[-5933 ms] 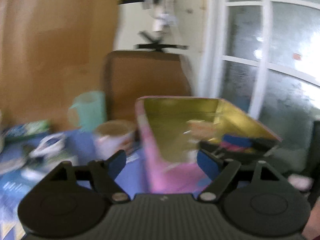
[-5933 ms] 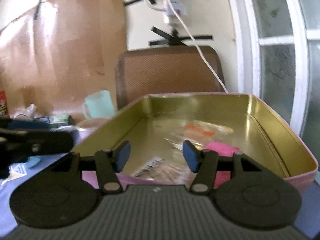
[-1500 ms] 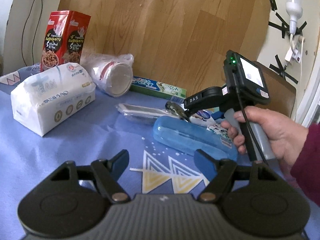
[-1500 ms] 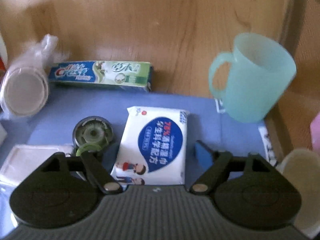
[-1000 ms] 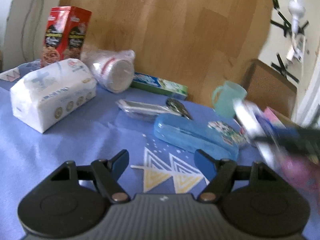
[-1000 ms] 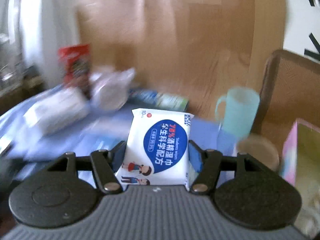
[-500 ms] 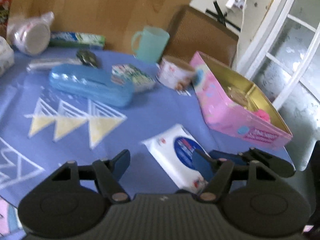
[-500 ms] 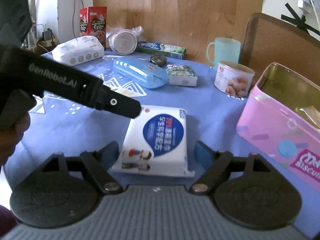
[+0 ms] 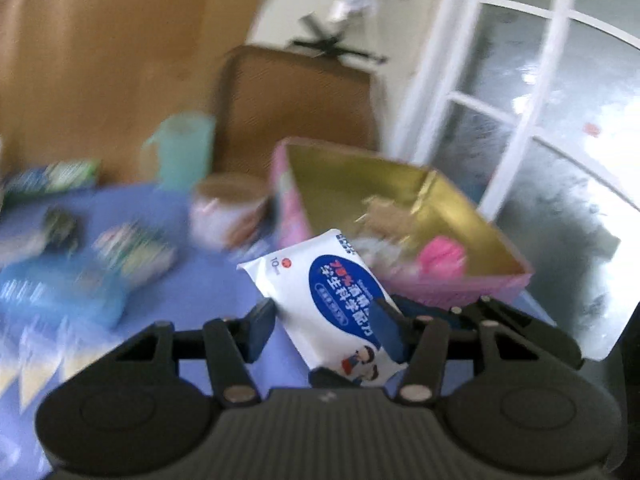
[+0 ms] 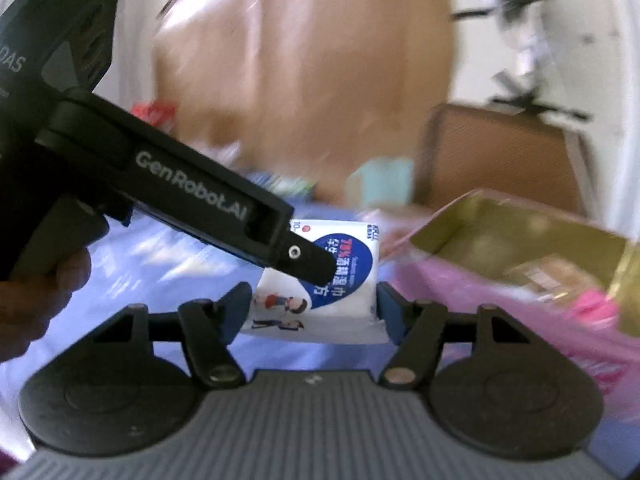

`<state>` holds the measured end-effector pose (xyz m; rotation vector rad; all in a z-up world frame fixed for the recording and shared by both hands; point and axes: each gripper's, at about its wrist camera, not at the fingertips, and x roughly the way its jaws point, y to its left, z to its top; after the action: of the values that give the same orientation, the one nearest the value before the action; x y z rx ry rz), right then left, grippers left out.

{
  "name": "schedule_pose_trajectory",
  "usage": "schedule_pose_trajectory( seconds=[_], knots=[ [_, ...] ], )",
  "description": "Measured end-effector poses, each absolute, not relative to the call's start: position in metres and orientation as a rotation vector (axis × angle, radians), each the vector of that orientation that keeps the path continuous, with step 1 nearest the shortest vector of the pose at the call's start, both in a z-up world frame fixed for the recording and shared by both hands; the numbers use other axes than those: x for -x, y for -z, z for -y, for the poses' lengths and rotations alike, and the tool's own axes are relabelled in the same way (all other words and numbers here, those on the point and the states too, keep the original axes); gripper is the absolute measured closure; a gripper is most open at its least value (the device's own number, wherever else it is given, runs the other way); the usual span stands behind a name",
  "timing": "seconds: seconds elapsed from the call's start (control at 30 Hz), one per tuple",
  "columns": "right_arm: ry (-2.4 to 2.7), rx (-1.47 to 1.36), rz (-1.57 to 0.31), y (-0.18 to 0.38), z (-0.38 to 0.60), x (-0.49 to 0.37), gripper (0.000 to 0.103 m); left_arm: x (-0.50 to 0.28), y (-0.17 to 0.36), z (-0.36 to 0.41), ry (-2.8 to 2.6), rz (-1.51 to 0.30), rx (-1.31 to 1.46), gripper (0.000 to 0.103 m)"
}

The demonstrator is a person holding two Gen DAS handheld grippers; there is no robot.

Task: Organize soft objects
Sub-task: 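Carry the wet-wipe pack into the pink tin and release it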

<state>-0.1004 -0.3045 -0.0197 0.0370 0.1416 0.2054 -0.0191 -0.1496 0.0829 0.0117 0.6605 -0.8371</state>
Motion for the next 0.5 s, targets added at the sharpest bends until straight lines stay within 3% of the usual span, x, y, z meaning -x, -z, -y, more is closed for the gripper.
schedule_pose_trajectory(
  seconds=[0.17,0.23,0.3,0.5],
  knots=[
    [-0.085,-0.094,-0.110,0.010,0.352,0.084,0.033,0.010,-0.097,0.217,0.871,-0.574,-0.111,0.048],
    [-0.047,-0.122,-0.124,0.011,0.366,0.065,0.032,-0.003,-0.094,0.240,0.850,-0.565,-0.132,0.038],
    [0.019,-0.112,-0.136,0.016,0.372,0.041,0.030,-0.014,-0.085,0.258,0.768,-0.538,-0.176,0.036],
    [0.067,-0.243,-0.178,0.037,0.394,0.032,0.030,-0.017,-0.075,0.238,0.712,-0.570,-0.151,0.036]
  ],
)
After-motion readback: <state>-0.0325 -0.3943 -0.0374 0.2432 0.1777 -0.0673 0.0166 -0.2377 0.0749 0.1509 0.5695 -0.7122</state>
